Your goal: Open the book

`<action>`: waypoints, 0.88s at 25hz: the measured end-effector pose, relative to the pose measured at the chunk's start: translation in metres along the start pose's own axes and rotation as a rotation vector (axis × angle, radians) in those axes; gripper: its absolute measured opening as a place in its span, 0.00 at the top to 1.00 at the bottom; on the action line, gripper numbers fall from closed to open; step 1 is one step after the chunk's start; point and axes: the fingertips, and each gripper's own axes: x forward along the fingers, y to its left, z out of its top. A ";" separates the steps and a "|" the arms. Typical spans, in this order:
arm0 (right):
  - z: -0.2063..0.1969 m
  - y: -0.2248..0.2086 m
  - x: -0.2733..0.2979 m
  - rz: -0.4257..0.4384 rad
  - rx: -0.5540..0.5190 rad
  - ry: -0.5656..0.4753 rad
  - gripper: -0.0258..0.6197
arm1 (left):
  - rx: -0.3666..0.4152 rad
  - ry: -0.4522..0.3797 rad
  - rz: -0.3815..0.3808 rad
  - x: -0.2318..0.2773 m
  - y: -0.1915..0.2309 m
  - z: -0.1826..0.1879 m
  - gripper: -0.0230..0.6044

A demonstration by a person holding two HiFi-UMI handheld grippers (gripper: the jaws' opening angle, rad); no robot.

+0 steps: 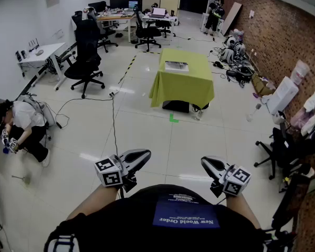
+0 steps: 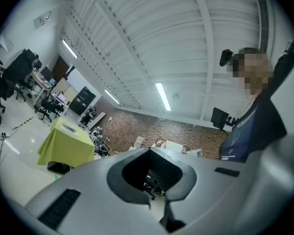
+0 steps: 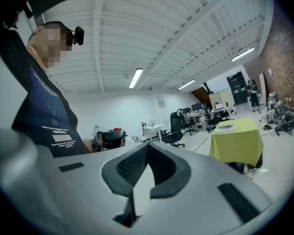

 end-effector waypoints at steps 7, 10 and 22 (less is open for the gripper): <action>-0.005 0.016 0.039 -0.007 0.017 -0.011 0.98 | 0.005 0.017 -0.014 -0.032 0.022 0.017 0.97; 0.001 0.022 0.060 -0.005 0.011 -0.013 0.98 | 0.008 0.015 -0.011 -0.048 0.033 0.026 0.97; -0.011 0.037 0.099 -0.101 0.042 0.005 0.98 | -0.019 0.064 -0.078 -0.081 0.072 0.038 0.97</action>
